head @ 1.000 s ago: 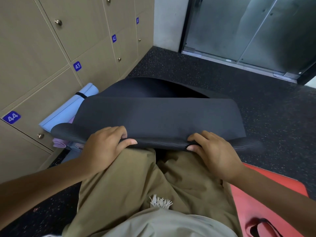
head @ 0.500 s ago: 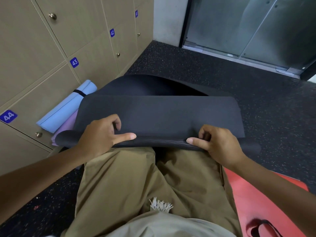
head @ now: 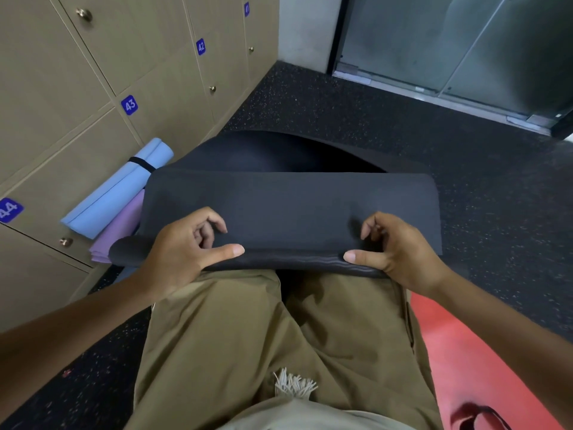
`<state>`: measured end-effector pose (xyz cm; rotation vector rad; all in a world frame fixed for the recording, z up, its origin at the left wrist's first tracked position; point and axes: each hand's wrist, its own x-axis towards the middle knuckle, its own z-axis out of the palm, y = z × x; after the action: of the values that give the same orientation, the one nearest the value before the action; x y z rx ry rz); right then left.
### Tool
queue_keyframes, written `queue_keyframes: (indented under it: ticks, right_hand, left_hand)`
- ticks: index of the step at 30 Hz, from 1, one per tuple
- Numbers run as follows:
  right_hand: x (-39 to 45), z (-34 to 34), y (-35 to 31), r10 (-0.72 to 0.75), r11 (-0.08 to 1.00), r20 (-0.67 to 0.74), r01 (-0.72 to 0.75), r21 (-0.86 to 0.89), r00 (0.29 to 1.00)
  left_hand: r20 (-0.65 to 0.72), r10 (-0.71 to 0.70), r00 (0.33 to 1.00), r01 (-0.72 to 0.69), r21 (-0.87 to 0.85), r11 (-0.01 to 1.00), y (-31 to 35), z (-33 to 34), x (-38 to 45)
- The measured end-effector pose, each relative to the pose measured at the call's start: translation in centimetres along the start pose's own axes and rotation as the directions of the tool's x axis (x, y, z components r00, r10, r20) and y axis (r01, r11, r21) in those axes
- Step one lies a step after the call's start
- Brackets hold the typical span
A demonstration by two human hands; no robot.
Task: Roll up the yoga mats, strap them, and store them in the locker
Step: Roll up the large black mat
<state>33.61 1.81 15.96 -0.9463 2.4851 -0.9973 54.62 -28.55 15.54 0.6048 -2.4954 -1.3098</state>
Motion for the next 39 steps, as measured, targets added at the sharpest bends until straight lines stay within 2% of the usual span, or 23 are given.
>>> queue_keyframes:
  ticks: [3,6,10,13,15,18,20,22,24,27,32,34,36,39]
  right_hand:
    - [0.6,0.2,0.1,-0.024,0.999,0.009,0.025,-0.041,1.0]
    - [1.2,0.1,0.0,0.052,0.994,0.021,-0.05,-0.097,0.998]
    - [1.8,-0.5,-0.6,0.112,0.979,0.06,-0.099,-0.178,0.992]
    - [1.9,-0.5,-0.2,0.094,0.983,0.072,-0.082,-0.163,0.993]
    - [1.7,-0.2,0.3,0.021,0.998,0.02,-0.02,-0.065,1.0]
    - [0.9,0.5,0.6,-0.152,0.985,-0.16,0.162,0.053,0.975]
    - [0.4,0.9,0.4,-0.275,0.959,-0.249,0.283,-0.007,0.928]
    - [0.1,1.3,0.3,-0.395,0.919,-0.27,0.383,-0.098,0.878]
    - [0.0,1.2,0.5,-0.5,0.866,-0.226,0.474,-0.161,0.836]
    - [0.2,0.7,1.0,-0.627,0.764,-0.084,0.59,-0.261,0.774]
    - [0.7,0.5,1.2,-0.65,0.718,-0.025,0.604,-0.345,0.759]
    - [1.1,0.2,1.2,-0.63,0.735,0.016,0.602,-0.311,0.777]
    - [1.7,-0.4,1.1,-0.584,0.769,0.068,0.578,-0.271,0.809]
    - [2.5,-1.0,0.8,-0.507,0.819,0.134,0.525,-0.233,0.851]
  left_hand:
    - [0.02,0.033,0.999,-0.034,0.009,0.999,-0.3,-0.2,0.9]
    - [0.048,0.053,0.997,-0.054,0.031,0.998,-0.3,0.1,1.8]
    - [0.022,0.3,0.954,-0.3,0.135,0.944,-0.6,0.7,1.4]
    - [0.146,0.375,0.916,-0.394,0.143,0.908,-1.0,0.2,1.2]
    - [0.229,0.376,0.898,-0.424,0.219,0.879,-1.2,-0.2,1.4]
    - [0.267,0.381,0.885,-0.451,0.288,0.845,-1.3,-0.4,1.8]
    - [0.296,0.409,0.863,-0.489,0.287,0.824,-1.3,-0.5,2.2]
    - [0.329,0.422,0.845,-0.515,0.29,0.806,-1.4,-0.5,2.6]
    - [0.36,0.39,0.848,-0.497,0.281,0.821,-1.5,-0.6,3.2]
    - [0.415,0.277,0.867,-0.404,0.259,0.877,-1.5,-0.8,4.0]
    - [0.467,0.17,0.868,-0.307,0.235,0.922,-1.1,-1.0,5.2]
    - [0.448,0.196,0.872,-0.311,0.198,0.93,-0.9,-0.9,5.2]
    - [0.385,0.286,0.878,-0.385,0.21,0.899,-0.7,-0.8,4.6]
    - [0.229,0.45,0.863,-0.505,0.4,0.765,-0.7,-0.2,3.1]
